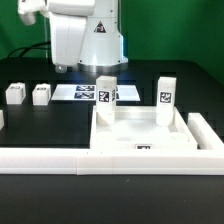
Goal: Assemble square table
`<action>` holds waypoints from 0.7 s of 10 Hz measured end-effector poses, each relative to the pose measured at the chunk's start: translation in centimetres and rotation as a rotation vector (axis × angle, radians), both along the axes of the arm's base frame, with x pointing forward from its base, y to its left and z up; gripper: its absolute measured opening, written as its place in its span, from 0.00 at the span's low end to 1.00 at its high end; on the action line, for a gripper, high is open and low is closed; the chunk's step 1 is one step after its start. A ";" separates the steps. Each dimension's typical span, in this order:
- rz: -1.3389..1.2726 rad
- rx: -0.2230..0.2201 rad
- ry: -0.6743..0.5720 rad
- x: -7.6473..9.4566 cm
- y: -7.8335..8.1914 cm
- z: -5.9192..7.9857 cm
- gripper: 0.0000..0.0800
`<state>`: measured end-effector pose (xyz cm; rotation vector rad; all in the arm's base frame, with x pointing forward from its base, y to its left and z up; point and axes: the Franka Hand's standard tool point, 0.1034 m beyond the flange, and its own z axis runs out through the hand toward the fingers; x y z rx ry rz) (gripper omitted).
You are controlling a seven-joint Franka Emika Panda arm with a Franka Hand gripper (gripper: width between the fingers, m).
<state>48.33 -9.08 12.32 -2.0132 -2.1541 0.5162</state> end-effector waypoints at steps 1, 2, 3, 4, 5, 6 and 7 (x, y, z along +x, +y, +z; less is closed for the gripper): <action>-0.105 -0.022 -0.025 -0.3 -0.4 -0.1 0.81; -0.291 -0.049 -0.084 -2.2 -2.9 -0.2 0.81; -0.459 -0.096 -0.140 -4.2 -4.9 -0.4 0.81; -0.648 -0.147 -0.195 -6.4 -5.8 -1.0 0.81; -0.782 -0.186 -0.221 -7.8 -5.9 -1.7 0.81; -0.851 -0.171 -0.186 -8.3 -5.9 -2.4 0.81; -0.912 -0.187 -0.193 -7.9 -5.9 -2.4 0.81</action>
Offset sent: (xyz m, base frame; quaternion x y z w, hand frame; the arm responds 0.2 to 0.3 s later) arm -0.0835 -0.0595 -0.0090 -0.0946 -0.0024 0.4387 0.8936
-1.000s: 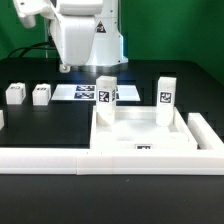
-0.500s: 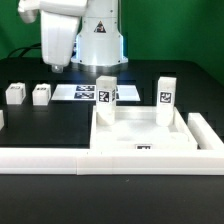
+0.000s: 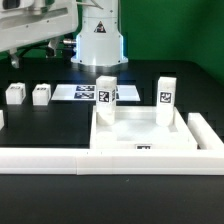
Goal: Assemble square table
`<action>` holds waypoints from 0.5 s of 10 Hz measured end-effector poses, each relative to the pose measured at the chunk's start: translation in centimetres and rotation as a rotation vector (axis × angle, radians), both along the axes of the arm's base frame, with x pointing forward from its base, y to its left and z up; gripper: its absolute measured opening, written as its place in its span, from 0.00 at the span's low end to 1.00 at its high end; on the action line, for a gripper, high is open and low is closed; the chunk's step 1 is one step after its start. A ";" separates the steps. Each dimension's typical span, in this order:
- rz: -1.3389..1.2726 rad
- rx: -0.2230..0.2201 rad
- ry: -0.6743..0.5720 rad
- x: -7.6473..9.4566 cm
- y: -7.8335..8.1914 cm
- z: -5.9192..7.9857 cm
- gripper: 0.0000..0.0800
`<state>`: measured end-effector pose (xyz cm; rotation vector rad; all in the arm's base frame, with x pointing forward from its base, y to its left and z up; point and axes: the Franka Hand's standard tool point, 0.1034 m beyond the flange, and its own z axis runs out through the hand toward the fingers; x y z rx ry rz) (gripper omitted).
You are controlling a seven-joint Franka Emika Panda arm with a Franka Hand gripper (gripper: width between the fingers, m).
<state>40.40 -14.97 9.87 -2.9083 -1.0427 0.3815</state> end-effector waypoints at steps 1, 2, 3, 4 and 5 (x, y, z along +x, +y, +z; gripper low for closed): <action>-0.068 -0.016 -0.005 0.0 0.2 0.0 0.81; -0.123 -0.028 -0.007 0.0 0.3 0.0 0.81; -0.166 -0.038 -0.009 0.1 0.4 -0.1 0.81; -0.248 -0.056 -0.010 0.0 0.5 -0.2 0.81; -0.429 -0.090 0.026 -0.7 0.5 -1.2 0.81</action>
Offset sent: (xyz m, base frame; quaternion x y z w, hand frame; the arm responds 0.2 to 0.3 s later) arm 0.0000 0.0000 0.0000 0.0000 0.0000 0.1938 0.9810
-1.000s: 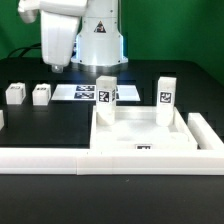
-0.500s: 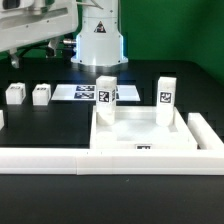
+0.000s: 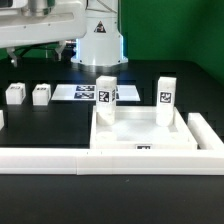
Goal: Assemble square table
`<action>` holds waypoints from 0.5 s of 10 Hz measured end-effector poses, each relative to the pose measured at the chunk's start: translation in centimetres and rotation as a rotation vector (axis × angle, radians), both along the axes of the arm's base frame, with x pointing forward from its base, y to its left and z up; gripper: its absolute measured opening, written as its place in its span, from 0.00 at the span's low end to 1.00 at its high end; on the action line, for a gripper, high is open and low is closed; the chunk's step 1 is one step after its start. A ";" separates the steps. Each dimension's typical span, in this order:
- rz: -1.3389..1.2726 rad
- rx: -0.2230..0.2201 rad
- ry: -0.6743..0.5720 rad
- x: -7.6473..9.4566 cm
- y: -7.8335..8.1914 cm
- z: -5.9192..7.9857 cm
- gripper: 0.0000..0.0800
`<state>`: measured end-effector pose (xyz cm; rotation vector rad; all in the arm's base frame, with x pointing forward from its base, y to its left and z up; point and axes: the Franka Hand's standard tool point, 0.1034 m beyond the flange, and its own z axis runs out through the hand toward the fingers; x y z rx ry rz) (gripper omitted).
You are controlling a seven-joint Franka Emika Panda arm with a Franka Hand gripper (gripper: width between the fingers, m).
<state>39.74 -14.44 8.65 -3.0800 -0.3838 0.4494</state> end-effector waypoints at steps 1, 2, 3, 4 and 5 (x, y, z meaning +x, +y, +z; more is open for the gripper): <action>-0.110 -0.019 0.076 -0.3 0.1 -0.8 0.81; -0.197 -0.003 0.171 -0.1 0.3 -1.0 0.81; -0.226 0.016 0.163 0.6 0.2 -1.4 0.81; -0.219 0.019 0.176 0.4 0.4 -1.4 0.81; -0.209 0.022 0.175 0.5 0.6 -1.4 0.81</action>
Offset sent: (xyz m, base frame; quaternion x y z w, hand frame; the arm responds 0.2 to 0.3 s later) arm 0.0000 0.0000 0.0000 0.0000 -0.0650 0.0000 0.9979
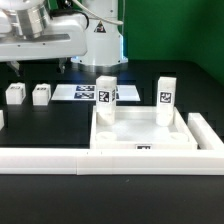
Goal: Assemble square table
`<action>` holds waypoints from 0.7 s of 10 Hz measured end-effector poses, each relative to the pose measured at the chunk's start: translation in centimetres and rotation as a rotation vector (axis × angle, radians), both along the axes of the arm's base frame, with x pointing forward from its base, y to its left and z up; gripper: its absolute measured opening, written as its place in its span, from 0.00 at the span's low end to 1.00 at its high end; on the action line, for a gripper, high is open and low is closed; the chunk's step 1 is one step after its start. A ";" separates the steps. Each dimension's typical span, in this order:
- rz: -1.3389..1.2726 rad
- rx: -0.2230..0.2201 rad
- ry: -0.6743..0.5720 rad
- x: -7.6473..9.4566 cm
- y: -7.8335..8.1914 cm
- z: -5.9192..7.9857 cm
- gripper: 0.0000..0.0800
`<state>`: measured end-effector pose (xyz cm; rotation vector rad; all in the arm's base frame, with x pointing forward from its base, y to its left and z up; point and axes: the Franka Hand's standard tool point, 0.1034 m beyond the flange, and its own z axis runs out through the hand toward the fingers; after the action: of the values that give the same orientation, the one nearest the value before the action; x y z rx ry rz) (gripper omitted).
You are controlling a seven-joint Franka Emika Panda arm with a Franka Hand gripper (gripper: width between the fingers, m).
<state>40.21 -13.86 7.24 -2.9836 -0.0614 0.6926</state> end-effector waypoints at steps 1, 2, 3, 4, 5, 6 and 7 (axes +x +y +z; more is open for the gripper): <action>0.005 0.006 0.015 -0.2 0.2 0.0 0.81; 0.009 0.023 0.101 -0.9 0.6 -0.1 0.81; 0.012 0.047 0.234 -1.4 0.7 -0.6 0.81; 0.032 0.049 0.301 -0.9 0.5 -1.3 0.81; 0.056 0.054 0.388 -1.3 0.7 -1.5 0.81; 0.081 0.059 0.448 -1.3 0.9 -1.6 0.81; 0.084 0.071 0.452 0.0 0.5 -1.3 0.81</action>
Offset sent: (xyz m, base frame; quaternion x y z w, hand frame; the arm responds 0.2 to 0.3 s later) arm -0.0075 -0.0255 -0.0125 -0.0674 -0.2281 0.0116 0.9712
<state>40.17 -13.33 5.98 -2.6944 -0.1779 1.3226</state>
